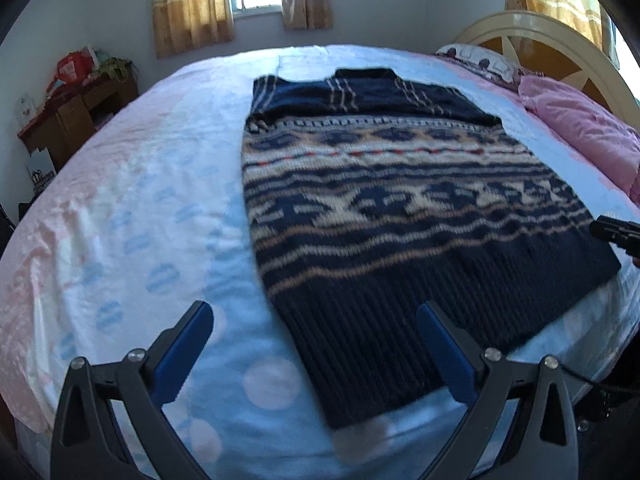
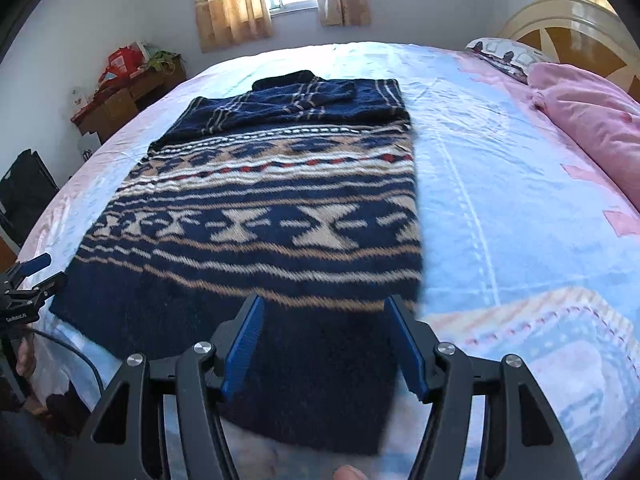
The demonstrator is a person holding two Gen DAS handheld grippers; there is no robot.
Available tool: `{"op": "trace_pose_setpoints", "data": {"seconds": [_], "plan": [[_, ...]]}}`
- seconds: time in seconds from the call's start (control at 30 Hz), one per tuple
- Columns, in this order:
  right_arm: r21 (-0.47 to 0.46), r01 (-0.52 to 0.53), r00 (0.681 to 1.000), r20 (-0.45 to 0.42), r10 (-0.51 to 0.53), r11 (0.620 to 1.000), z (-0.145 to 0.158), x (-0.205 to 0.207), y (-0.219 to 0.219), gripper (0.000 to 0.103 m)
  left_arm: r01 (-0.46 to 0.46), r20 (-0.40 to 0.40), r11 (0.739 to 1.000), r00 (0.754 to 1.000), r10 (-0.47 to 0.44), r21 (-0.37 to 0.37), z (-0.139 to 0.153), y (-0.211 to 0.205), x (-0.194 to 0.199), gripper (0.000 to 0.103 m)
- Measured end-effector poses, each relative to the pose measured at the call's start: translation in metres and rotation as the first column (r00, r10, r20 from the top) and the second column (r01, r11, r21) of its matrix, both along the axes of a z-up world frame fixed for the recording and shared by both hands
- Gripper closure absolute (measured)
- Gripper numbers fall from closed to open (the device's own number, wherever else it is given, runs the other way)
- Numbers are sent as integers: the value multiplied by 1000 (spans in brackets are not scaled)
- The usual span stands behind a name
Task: Fold small clothes
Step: 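Grasp the patterned hem edge of the sweater with both tools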
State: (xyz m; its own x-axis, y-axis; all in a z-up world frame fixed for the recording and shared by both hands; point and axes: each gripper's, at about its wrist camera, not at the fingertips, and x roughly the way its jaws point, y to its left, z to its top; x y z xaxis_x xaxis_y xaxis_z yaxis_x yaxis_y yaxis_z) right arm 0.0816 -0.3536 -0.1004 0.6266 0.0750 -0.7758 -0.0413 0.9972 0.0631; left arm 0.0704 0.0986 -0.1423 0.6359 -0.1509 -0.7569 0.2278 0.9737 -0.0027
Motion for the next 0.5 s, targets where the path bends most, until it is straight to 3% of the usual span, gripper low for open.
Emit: {"op": "trace_pose_setpoints", "data": {"seconds": [0.23,0.4,0.5], "plan": [[27,60,998,-20,-59,998,-4,-27,-30,40,24,-42,999,999,-25,-35,-5,-2,-11,1],[72,71,997,-17,-70,995,-7,-32,-37,40,37,-63,994,997,-44,-106,-10,0,-8,16],[135,35,999,-24,-32,990,-9,-32,-31,40,47,-52,989,997,-55,-137,-12,1,-6,19]]}}
